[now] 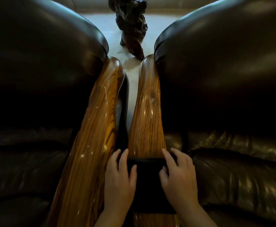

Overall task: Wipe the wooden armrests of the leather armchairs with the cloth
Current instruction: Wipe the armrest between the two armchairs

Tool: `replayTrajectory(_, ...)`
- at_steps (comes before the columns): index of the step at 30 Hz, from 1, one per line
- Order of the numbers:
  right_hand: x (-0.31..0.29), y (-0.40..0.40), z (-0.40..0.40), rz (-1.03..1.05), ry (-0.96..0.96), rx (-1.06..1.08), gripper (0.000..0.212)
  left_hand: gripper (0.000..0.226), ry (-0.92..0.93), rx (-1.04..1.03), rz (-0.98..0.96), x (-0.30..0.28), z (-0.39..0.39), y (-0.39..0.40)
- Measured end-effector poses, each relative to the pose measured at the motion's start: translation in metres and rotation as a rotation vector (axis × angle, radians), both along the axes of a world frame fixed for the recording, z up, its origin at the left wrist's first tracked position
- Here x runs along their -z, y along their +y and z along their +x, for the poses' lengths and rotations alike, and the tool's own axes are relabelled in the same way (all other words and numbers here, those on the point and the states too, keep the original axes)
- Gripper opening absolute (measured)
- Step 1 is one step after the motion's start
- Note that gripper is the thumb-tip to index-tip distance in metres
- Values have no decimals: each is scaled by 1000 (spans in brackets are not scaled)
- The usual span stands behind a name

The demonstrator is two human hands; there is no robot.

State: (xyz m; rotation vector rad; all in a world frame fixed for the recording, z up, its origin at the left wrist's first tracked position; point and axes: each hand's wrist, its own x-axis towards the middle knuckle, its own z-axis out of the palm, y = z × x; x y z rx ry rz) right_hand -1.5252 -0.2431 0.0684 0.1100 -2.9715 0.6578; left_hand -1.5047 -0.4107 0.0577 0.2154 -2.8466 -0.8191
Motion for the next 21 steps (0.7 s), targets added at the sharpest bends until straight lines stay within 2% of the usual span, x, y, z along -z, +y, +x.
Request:
replayTrajectory(2,6,0,6,3,93,-57,61,60,73,132,-134,7,7,6)
replayTrajectory(4,18,3,17,-14,107,-196,66,58,130,349,-203,17,19,11)
replayTrajectory(7,35,7,34,97,75,-385,56,54,92,531,-315,32,32,12)
replayTrajectory(13,57,12,38,110,70,-433,46,54,-18,531,-328,47,35,7)
replayTrajectory(21,54,10,17,113,58,-435,51,53,-72,521,-354,33,12,10)
